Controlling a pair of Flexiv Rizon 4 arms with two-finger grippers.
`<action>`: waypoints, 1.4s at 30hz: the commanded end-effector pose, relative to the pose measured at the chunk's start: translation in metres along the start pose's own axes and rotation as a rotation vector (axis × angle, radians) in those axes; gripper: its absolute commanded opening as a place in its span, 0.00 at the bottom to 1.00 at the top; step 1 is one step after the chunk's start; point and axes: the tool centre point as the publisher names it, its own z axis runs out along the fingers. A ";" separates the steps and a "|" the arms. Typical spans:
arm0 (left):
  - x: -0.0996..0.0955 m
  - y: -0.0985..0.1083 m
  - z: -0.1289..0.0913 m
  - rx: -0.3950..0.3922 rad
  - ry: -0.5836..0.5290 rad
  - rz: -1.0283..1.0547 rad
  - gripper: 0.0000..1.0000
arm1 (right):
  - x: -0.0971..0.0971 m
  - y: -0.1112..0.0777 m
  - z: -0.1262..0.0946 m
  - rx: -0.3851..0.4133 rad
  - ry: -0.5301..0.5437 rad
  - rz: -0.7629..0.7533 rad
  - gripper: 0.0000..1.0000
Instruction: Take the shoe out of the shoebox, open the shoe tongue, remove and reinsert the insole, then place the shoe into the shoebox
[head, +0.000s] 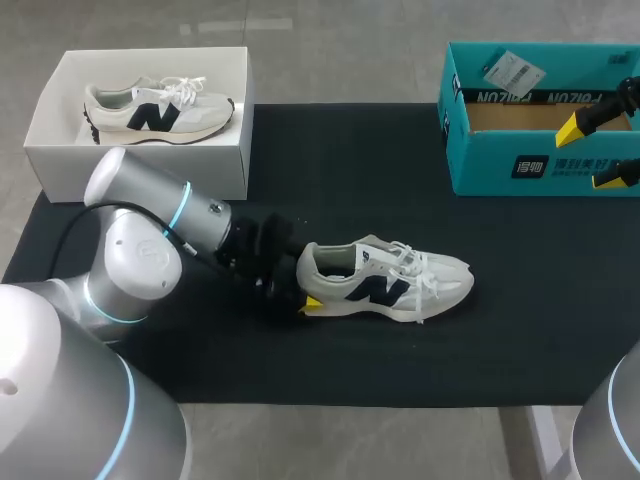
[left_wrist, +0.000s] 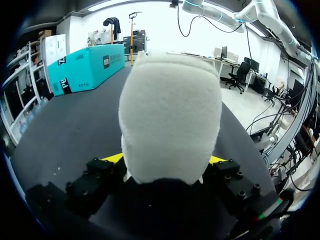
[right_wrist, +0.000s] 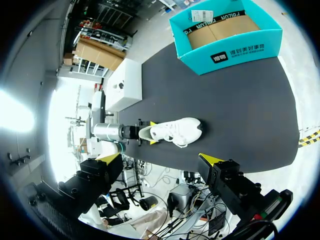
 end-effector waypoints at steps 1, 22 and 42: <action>0.000 0.001 0.003 -0.001 0.002 0.000 0.00 | 0.000 0.000 0.001 -0.001 -0.002 0.002 1.00; 0.000 0.001 0.003 -0.001 0.002 0.000 0.00 | 0.039 0.006 0.056 -0.002 -0.221 0.068 1.00; 0.000 0.001 0.003 -0.001 0.002 0.000 0.00 | 0.083 0.003 0.144 -0.015 -0.536 0.118 1.00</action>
